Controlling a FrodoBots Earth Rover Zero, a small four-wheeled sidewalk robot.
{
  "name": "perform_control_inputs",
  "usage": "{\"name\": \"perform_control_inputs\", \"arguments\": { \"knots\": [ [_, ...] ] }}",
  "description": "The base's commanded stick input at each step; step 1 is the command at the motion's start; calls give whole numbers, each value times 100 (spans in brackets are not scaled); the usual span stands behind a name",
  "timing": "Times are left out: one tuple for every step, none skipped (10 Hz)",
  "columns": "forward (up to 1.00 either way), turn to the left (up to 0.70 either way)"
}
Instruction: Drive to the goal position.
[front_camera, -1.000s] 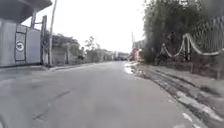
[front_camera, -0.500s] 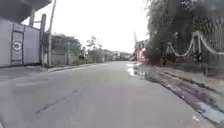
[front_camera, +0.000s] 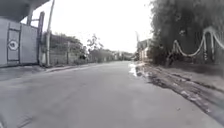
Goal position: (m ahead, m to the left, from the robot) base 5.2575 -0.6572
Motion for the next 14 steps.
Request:
{"name": "perform_control_inputs", "arguments": {
  "knots": [
    [100, -40],
    [100, -40],
    [100, 0],
    [100, 0],
    [100, 0],
    [100, 0],
    [100, 0],
    [100, 0],
    [100, 0],
    [100, 0],
    [100, 0],
    [100, 0],
    [100, 0],
    [100, 0]
  ]
}}
